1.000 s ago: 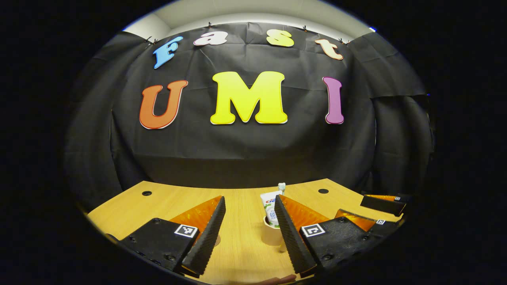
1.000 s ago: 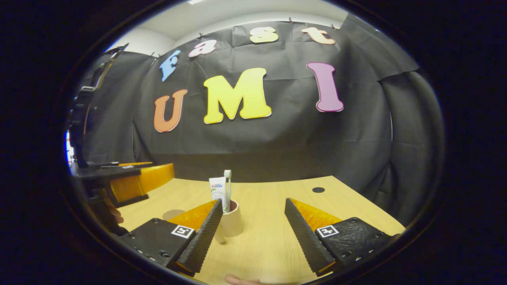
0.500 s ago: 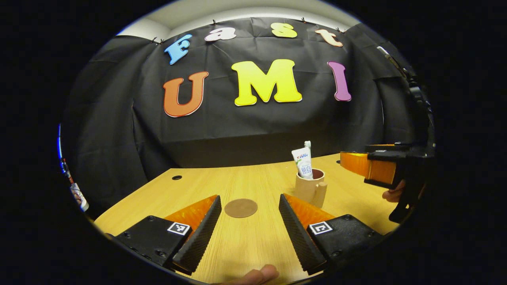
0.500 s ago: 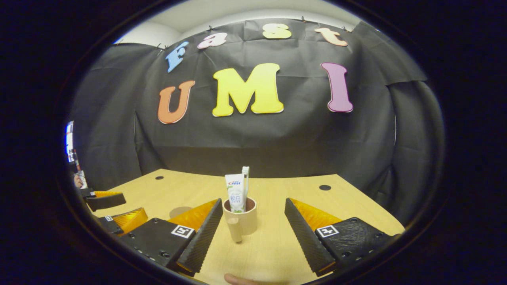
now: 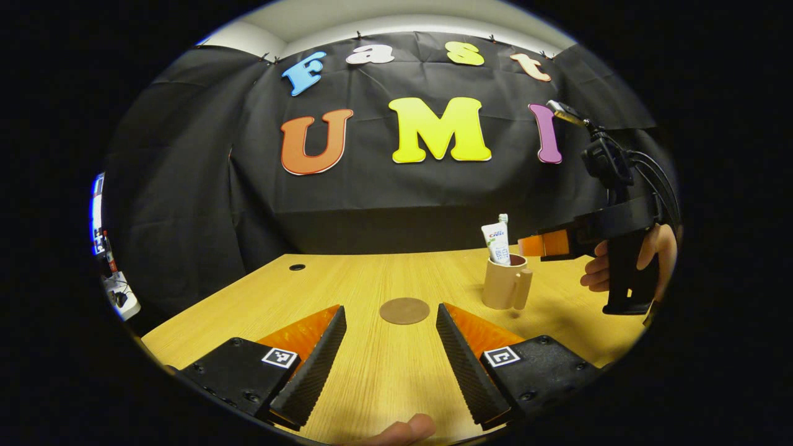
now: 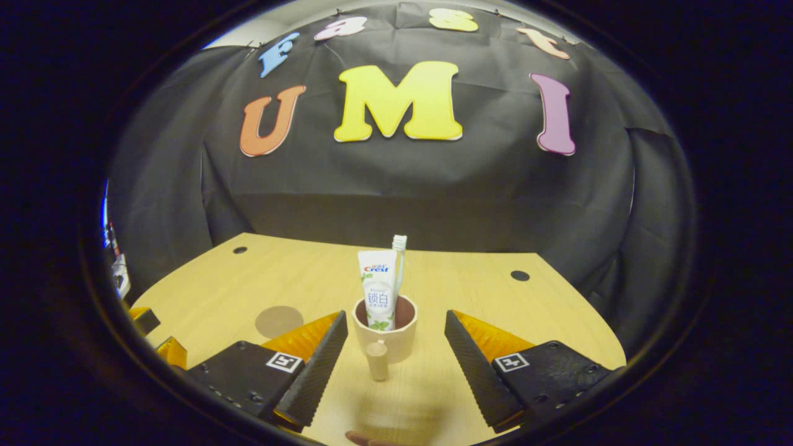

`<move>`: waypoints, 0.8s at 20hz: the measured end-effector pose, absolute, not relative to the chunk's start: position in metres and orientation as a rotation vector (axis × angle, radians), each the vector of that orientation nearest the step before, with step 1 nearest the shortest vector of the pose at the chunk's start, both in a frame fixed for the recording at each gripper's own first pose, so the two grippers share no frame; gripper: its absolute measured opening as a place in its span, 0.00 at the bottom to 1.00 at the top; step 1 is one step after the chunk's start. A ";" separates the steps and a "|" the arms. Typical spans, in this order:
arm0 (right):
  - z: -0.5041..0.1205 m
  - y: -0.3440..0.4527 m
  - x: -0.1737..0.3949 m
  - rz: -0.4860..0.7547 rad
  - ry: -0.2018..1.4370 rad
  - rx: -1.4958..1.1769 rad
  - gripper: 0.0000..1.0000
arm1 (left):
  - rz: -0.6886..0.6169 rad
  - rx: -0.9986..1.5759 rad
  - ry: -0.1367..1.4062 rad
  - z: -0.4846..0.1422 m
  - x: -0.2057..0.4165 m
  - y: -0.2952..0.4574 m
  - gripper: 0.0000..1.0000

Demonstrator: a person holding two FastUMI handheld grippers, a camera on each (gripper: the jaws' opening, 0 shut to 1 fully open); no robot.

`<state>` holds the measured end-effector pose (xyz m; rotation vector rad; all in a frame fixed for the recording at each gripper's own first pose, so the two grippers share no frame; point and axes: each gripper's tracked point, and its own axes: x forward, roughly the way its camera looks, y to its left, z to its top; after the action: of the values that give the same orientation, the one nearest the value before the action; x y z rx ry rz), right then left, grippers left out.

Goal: Put the toothbrush and toothpaste on the desktop into the cup, then pick up the cup and place it on the coaster on the desktop.

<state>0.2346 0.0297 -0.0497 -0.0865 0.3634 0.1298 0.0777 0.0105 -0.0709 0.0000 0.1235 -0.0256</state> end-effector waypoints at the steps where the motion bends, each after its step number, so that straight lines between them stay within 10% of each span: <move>1: -0.060 0.031 0.240 0.126 0.420 -0.105 0.96 | -0.020 -0.008 0.123 -0.070 0.077 0.015 0.93; 16: -0.139 0.043 0.269 0.062 1.005 -0.118 0.82 | 0.004 -0.001 0.101 -0.073 0.074 0.037 0.93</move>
<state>0.2686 0.0426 -0.1390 -0.1177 1.0054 0.0615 0.0740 0.0374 -0.0731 -0.0008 0.1012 0.0041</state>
